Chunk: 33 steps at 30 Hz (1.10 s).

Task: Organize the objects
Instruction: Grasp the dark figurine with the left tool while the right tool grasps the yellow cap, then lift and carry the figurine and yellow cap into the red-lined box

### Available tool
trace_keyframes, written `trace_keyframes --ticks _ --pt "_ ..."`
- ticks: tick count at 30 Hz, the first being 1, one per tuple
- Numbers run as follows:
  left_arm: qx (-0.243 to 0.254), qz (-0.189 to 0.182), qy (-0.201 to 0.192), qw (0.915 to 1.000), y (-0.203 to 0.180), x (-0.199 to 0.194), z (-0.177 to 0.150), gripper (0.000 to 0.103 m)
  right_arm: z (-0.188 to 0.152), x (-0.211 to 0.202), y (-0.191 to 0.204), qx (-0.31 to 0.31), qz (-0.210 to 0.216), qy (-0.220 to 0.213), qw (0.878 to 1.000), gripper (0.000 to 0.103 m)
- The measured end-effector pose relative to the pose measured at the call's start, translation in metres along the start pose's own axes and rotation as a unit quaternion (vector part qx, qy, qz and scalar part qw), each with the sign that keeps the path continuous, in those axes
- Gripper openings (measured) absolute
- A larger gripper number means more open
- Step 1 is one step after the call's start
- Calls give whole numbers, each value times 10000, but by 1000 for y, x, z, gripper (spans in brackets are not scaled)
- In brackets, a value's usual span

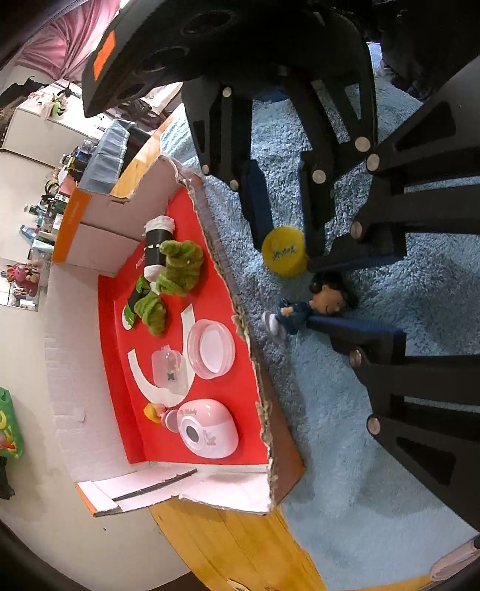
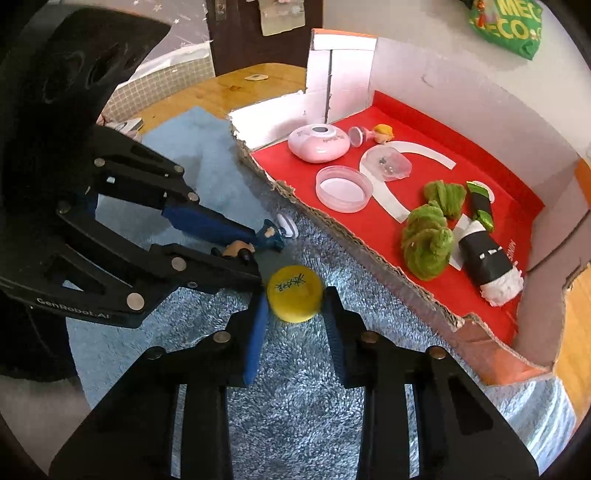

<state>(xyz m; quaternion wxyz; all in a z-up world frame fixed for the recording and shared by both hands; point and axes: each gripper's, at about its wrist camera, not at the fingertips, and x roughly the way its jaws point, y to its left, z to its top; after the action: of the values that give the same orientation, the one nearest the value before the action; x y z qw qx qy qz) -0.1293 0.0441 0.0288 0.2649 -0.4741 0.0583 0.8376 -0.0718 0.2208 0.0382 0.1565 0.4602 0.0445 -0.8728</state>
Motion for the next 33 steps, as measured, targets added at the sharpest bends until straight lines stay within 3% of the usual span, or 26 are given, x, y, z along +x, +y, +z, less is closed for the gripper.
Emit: trace_keyframes --ticks 12,23,33 --pt "-79 49 -453 9989 -7 -31 -6 24 -7 -30 11 257 -137 -338 9990 29" --pt "87 58 -923 9957 -20 -72 -6 24 -3 -87 28 219 -406 -878 9951 29" --pt "148 54 -1050 9944 -24 -82 -6 24 0 -93 23 331 -500 -946 9937 29"
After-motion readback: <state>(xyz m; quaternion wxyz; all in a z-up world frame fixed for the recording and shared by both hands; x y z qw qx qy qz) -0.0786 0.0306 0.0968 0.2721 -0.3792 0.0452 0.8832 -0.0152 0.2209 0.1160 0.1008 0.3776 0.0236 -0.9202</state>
